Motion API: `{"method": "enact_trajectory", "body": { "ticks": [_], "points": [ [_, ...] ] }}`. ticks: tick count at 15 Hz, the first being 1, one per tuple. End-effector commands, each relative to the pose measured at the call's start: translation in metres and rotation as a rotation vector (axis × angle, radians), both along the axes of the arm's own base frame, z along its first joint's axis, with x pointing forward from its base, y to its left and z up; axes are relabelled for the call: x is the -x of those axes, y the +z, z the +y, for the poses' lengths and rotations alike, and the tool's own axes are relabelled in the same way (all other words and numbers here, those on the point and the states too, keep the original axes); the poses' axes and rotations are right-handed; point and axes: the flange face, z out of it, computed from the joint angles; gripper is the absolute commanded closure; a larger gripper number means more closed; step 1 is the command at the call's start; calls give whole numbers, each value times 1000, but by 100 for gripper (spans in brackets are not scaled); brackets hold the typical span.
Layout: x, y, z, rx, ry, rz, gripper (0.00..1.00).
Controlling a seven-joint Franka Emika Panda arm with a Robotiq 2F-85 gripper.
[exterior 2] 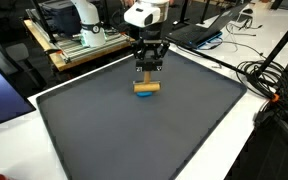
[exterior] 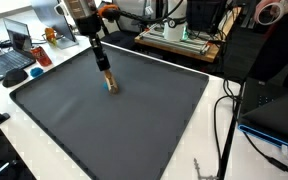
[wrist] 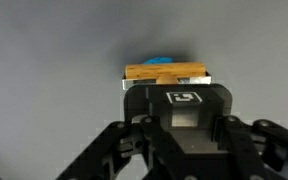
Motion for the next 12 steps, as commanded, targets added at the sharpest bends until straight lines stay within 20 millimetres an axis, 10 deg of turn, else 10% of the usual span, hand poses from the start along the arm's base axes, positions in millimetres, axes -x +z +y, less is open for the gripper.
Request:
{"method": "enact_trajectory", "body": {
  "ticks": [1, 12],
  "points": [
    [4, -42, 6, -23, 6, 74, 78],
    [6, -49, 10, -35, 20, 101, 78]
  ]
}}
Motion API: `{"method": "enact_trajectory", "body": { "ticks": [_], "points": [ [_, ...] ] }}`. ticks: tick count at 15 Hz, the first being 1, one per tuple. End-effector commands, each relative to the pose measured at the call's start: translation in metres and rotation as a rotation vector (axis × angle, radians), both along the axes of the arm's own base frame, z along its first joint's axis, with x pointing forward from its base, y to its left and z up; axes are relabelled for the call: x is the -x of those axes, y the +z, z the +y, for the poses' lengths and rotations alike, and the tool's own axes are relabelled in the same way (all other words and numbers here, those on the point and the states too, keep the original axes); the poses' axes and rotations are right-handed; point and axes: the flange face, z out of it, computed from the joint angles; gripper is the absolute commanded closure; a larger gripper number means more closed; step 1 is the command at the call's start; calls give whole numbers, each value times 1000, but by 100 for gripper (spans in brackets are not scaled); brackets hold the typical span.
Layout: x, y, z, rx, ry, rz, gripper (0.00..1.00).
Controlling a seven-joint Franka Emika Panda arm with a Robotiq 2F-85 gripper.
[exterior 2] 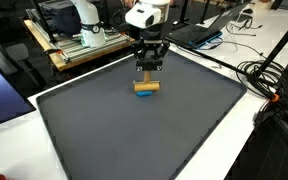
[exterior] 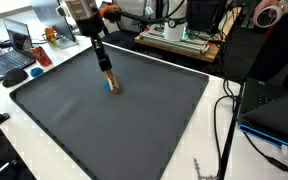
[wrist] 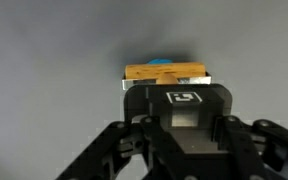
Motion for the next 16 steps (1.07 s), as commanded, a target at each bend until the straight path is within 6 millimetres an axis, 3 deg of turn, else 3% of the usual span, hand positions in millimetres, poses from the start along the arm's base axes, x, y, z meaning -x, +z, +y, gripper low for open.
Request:
{"method": "enact_trajectory", "body": {
  "ticks": [1, 16],
  "points": [
    [5, -46, 7, -32, 13, 87, 78],
    [5, -48, 4, -51, 15, 119, 78]
  ]
}}
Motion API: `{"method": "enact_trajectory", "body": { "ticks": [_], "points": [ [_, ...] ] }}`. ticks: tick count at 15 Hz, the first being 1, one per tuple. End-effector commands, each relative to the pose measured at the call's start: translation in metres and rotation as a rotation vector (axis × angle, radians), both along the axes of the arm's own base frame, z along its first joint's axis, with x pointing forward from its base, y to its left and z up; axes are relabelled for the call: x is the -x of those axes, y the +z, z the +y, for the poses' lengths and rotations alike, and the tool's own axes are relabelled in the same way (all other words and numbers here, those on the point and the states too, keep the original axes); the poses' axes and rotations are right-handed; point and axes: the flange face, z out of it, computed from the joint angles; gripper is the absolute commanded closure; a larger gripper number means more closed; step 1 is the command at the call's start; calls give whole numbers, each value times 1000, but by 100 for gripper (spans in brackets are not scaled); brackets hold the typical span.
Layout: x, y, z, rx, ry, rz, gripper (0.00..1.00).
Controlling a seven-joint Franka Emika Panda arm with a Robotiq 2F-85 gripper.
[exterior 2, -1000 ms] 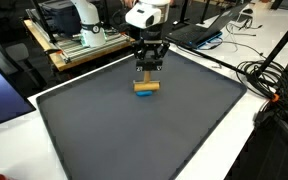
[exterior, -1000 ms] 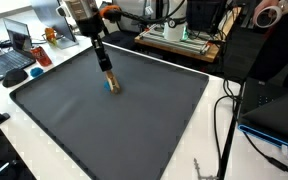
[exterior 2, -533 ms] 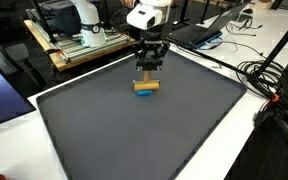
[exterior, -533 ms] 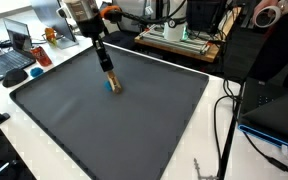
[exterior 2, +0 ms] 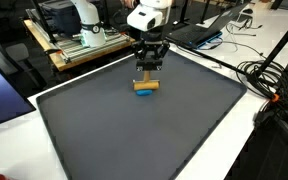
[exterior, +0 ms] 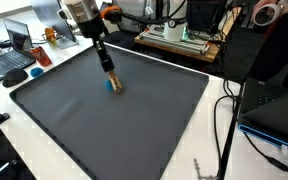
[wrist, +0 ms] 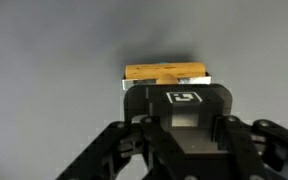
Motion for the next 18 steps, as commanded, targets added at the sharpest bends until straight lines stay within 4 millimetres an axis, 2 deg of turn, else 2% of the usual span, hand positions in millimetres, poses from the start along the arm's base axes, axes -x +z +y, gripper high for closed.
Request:
{"method": "enact_trajectory", "body": {
  "ticks": [1, 14, 18],
  "points": [
    [6, -43, 0, -43, 3, 85, 78],
    [3, -30, -20, -108, -35, 77, 78],
    [3, -20, -29, -108, -71, 51, 78]
  ]
}}
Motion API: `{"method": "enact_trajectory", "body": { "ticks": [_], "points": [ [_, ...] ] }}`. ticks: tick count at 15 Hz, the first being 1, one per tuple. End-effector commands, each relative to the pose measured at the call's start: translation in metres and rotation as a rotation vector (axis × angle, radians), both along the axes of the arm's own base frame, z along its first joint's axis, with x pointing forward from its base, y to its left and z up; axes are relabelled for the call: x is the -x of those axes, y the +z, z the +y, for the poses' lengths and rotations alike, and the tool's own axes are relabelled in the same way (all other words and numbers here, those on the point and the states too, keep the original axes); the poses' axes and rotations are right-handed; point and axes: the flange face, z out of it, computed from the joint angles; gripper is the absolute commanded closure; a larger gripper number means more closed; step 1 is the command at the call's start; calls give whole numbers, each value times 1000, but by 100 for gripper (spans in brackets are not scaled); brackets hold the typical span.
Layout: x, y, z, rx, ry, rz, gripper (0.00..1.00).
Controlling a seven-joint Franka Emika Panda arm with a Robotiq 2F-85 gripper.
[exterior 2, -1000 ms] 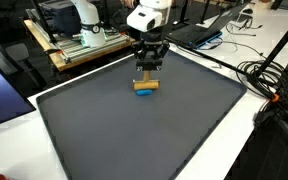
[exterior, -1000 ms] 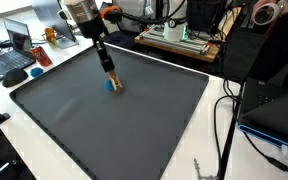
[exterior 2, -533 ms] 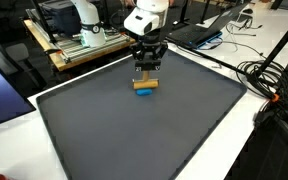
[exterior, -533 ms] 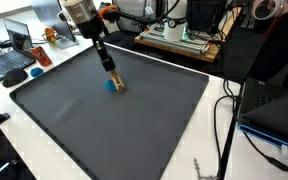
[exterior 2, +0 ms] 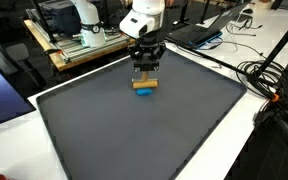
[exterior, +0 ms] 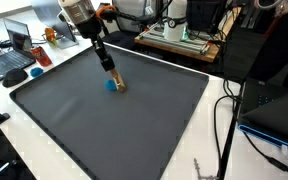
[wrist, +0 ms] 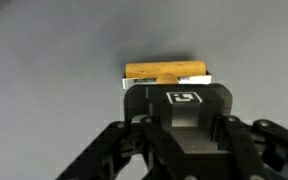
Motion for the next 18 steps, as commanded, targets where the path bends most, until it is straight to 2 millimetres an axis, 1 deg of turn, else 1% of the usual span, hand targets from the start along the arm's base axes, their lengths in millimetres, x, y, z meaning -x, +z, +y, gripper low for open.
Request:
{"method": "enact_trajectory", "body": {
  "ticks": [1, 8, 13, 14, 18],
  "points": [
    [1, -9, -12, -22, -36, 6, 78],
    [5, 15, -31, -8, -101, -33, 78],
    [11, 32, -43, -5, -115, -40, 78],
    [10, 34, -43, -8, -118, -42, 78],
    [7, 39, -33, -4, -104, -63, 78]
  ]
}}
